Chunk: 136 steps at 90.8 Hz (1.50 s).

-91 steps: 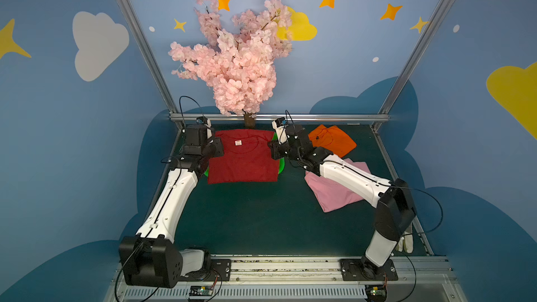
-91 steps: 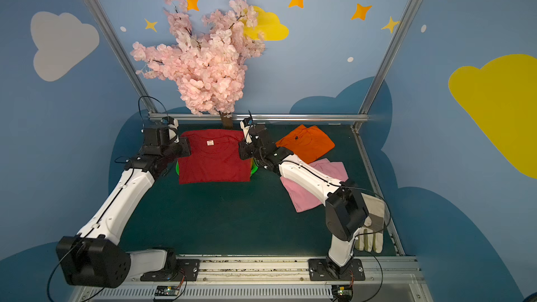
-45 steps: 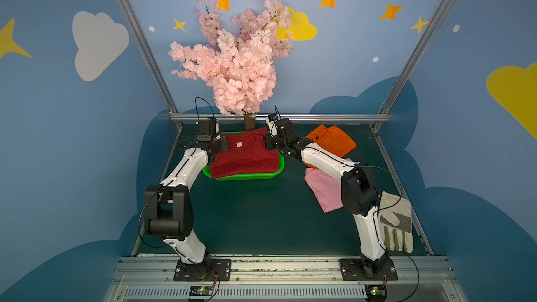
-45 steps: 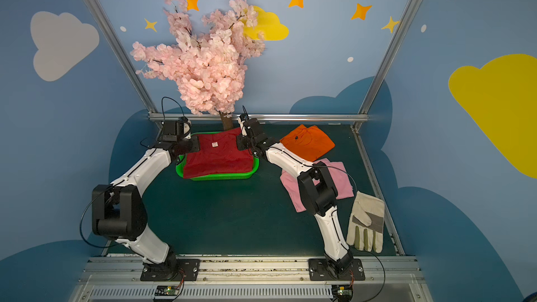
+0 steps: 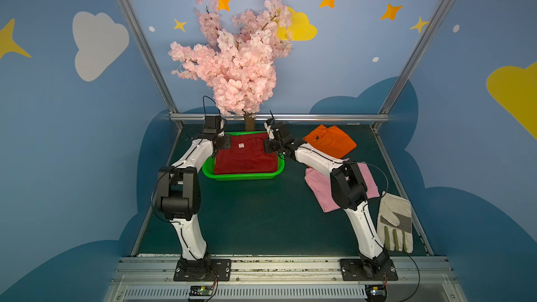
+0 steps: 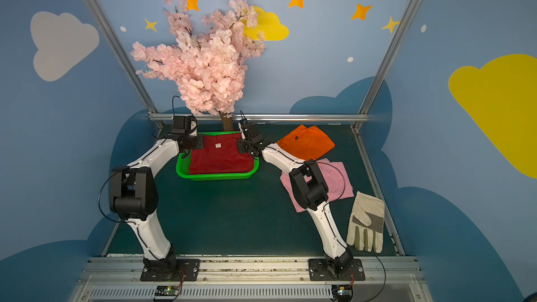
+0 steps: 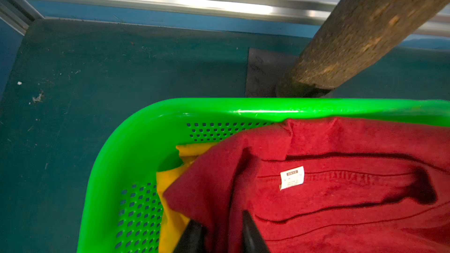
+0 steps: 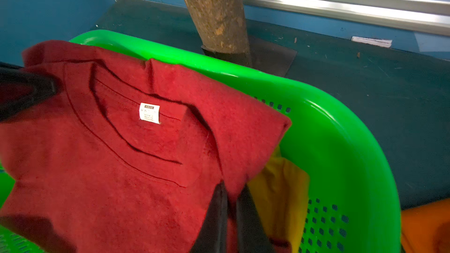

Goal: Put the folded t-shirts into the basket
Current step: Place the T-shirt in the bin, then move the T-shirt to the center of the board.

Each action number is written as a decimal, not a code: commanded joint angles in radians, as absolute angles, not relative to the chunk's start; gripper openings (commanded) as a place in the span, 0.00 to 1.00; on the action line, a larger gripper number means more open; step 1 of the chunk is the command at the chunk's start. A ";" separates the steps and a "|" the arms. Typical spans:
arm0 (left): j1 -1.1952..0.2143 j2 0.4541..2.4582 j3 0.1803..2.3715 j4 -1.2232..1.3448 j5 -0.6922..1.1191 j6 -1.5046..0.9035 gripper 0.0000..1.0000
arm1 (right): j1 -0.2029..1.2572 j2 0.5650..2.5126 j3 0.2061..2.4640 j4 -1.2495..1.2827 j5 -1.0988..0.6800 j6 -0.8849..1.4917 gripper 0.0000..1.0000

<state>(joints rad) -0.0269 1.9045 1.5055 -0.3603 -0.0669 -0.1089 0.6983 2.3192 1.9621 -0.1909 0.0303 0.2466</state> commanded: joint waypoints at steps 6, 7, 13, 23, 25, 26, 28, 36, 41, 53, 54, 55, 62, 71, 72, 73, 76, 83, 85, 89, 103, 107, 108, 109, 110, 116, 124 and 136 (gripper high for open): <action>-0.023 1.879 1.554 -0.422 -0.099 -0.091 0.49 | 0.673 2.287 2.007 -0.267 0.041 0.217 0.27; -0.024 1.876 1.554 -0.427 -0.102 -0.092 0.50 | 0.672 2.282 2.006 -0.270 0.038 0.215 0.28; -0.023 1.849 1.548 -0.444 -0.114 -0.103 0.58 | 0.664 2.254 2.001 -0.297 0.022 0.203 0.34; -0.024 1.773 1.498 -0.445 -0.093 -0.133 0.66 | 0.651 2.170 1.938 -0.312 0.000 0.187 0.43; -0.024 1.755 1.482 -0.442 -0.081 -0.141 0.67 | 0.648 2.149 1.921 -0.312 -0.001 0.186 0.44; -0.024 1.744 1.474 -0.438 -0.074 -0.145 0.67 | 0.647 2.136 1.910 -0.313 -0.002 0.187 0.45; -0.025 1.723 1.456 -0.432 -0.061 -0.151 0.68 | 0.644 2.119 1.884 -0.317 -0.003 0.186 0.46; -0.037 1.626 1.362 -0.380 0.012 -0.188 0.69 | 0.625 2.014 1.787 -0.366 0.005 0.187 0.55; -0.057 1.546 1.289 -0.334 0.053 -0.208 0.71 | 0.609 1.940 1.728 -0.438 0.018 0.182 0.59; -0.132 1.384 1.118 -0.232 0.103 -0.247 0.78 | 0.581 1.776 1.523 -0.540 0.069 0.194 0.67; -0.140 1.371 1.107 -0.224 0.105 -0.249 0.78 | 0.580 1.763 1.508 -0.540 0.075 0.195 0.67; -0.148 1.359 1.093 -0.218 0.108 -0.253 0.78 | 0.579 1.748 1.488 -0.541 0.078 0.200 0.67; -0.204 1.294 1.020 -0.184 0.124 -0.276 0.79 | 0.571 1.664 1.346 -0.543 0.107 0.222 0.69; -0.287 1.230 0.948 -0.168 0.126 -0.287 0.80 | 0.563 1.578 1.198 -0.545 0.137 0.249 0.72; -0.298 1.223 0.941 -0.166 0.126 -0.288 0.80 | 0.563 1.570 1.184 -0.545 0.140 0.252 0.72; -0.307 1.218 0.934 -0.165 0.124 -0.289 0.80 | 0.563 1.564 1.171 -0.545 0.141 0.253 0.72; -0.333 1.200 0.912 -0.162 0.122 -0.292 0.80 | 0.562 1.548 1.133 -0.546 0.149 0.260 0.73; -0.388 1.167 0.863 -0.159 0.111 -0.298 0.80 | 0.555 1.527 1.066 -0.548 0.160 0.249 0.73; -0.403 1.158 0.848 -0.156 0.109 -0.299 0.80 | 0.552 1.530 1.051 -0.549 0.160 0.246 0.73; -0.427 1.144 0.823 -0.155 0.105 -0.303 0.80 | 0.544 1.540 1.032 -0.549 0.159 0.253 0.73; -0.492 1.108 0.763 -0.164 0.089 -0.324 0.79 | 0.535 1.604 0.971 -0.531 0.111 0.276 0.69; -0.510 1.100 0.750 -0.169 0.086 -0.321 0.79 | 0.533 1.621 0.955 -0.522 0.102 0.281 0.66; -0.513 1.098 0.748 -0.171 0.085 -0.321 0.79 | 0.533 1.624 0.952 -0.520 0.099 0.283 0.65; -0.517 1.096 0.745 -0.173 0.084 -0.321 0.79 | 0.533 1.629 0.951 -0.519 0.096 0.285 0.65; -0.521 1.094 0.742 -0.175 0.083 -0.321 0.79 | 0.532 1.634 0.949 -0.517 0.092 0.286 0.64; -0.542 1.084 0.727 -0.181 0.076 -0.321 0.79 | 0.531 1.655 0.938 -0.505 0.062 0.294 0.56; -0.561 1.077 0.705 -0.180 0.079 -0.329 0.79 | 0.532 1.673 0.923 -0.491 0.026 0.306 0.46; -0.576 1.066 0.665 -0.180 0.087 -0.348 0.79 | 0.541 1.683 0.902 -0.488 -0.007 0.321 0.27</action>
